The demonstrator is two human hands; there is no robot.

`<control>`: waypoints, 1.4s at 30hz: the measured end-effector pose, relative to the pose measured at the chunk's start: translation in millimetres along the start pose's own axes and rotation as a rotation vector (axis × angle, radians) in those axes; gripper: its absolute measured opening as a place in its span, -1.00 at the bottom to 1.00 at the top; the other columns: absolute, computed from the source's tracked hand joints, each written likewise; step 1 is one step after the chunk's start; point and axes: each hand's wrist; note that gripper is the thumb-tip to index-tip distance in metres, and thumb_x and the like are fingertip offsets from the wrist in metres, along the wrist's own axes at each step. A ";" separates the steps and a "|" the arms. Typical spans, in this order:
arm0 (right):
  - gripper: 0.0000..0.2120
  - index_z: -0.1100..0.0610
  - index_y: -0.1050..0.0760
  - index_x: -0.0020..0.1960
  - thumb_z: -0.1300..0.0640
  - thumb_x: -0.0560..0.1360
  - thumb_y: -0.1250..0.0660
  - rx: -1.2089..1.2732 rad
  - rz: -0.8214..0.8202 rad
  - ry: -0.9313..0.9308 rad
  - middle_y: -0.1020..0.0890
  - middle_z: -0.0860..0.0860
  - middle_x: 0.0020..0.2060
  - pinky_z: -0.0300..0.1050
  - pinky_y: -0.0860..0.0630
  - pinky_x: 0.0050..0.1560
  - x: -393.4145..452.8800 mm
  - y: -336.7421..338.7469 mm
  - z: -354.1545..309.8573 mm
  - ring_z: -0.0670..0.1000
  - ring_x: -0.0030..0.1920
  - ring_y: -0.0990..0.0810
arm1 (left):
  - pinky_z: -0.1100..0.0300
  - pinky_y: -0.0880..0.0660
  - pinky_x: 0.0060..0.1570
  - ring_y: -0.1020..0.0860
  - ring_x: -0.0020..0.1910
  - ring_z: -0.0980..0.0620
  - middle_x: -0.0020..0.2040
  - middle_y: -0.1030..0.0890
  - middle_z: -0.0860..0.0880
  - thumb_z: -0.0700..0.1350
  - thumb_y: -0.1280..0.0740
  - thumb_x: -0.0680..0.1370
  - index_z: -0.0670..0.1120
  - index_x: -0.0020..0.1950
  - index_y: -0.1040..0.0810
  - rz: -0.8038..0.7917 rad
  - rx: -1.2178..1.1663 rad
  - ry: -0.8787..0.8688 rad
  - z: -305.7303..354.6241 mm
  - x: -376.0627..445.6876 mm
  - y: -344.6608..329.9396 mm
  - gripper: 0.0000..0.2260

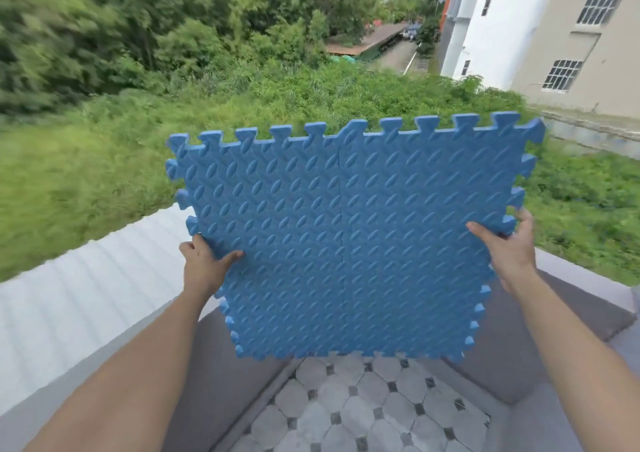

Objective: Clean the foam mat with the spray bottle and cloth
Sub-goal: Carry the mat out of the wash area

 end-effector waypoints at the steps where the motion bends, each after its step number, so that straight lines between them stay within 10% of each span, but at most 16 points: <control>1: -0.22 -0.25 -0.22 0.33 0.01 0.29 -0.61 -0.026 -0.036 0.021 -0.64 0.10 0.16 0.05 -0.58 0.05 7.9 -13.4 -0.7 0.07 0.06 -0.65 | -0.07 -0.37 0.24 -0.41 0.22 -0.26 0.29 -0.26 -0.26 0.02 -0.52 0.38 -0.27 0.31 -0.25 0.053 -0.012 0.029 -4.2 -3.9 8.3 -0.30; 10: -0.39 -0.40 -0.11 0.06 -0.18 0.32 -0.53 -0.091 -0.318 0.260 -0.53 0.03 -0.02 0.09 -0.46 0.16 -7.1 -181.1 -32.4 -0.08 -0.19 -0.52 | -0.06 -0.45 0.03 -0.45 0.07 -0.26 0.17 -0.32 -0.26 0.09 -0.48 0.40 -0.31 0.28 -0.27 0.504 0.124 0.249 -77.8 -109.2 122.6 -0.31; 18: -0.48 -0.50 -0.25 0.13 -0.04 0.44 -0.48 -0.007 -0.813 0.420 -0.54 -0.06 0.03 -0.09 -0.43 0.11 -168.5 -340.5 -45.3 -0.27 -0.17 -0.51 | 0.04 -0.37 0.08 -0.43 0.16 -0.18 0.31 -0.26 -0.19 0.15 -0.41 0.45 -0.20 0.46 -0.15 0.857 0.188 0.645 -156.5 -293.7 244.4 -0.24; 24: -0.23 -0.22 -0.20 0.49 0.01 0.42 -0.53 0.014 -1.196 0.559 -0.53 0.01 0.13 -0.08 -0.40 0.19 -344.0 -395.6 -45.1 -0.01 0.10 -0.53 | -0.01 -0.36 0.17 -0.39 0.24 -0.24 0.35 -0.25 -0.23 0.11 -0.43 0.44 -0.22 0.44 -0.17 1.098 0.205 0.892 -202.1 -451.1 300.3 -0.25; 32: -0.05 0.14 -0.13 0.58 0.14 0.35 -0.59 -0.062 -1.533 0.874 -0.45 0.27 0.34 0.14 -0.34 0.36 -575.5 -427.8 -11.0 0.28 0.31 -0.43 | -0.03 -0.36 0.25 -0.34 0.32 -0.19 0.39 -0.18 -0.24 0.12 -0.54 0.33 -0.16 0.54 -0.01 1.249 0.153 1.198 -270.7 -622.8 313.3 0.00; 42: 0.08 0.09 0.12 0.62 0.10 0.38 -0.57 -0.155 -1.926 1.145 -0.45 0.22 0.23 0.11 -0.36 0.27 -795.7 -445.4 136.1 0.24 0.22 -0.39 | -0.19 -0.42 0.14 -0.36 0.23 -0.32 0.34 -0.21 -0.33 0.02 -0.60 0.25 -0.21 0.47 -0.08 1.440 0.060 1.616 -417.9 -766.7 238.9 -0.01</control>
Point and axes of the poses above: each hand's wrist, its own x-axis towards the middle knuckle, its own y-axis out of the back of the hand, z = x × y
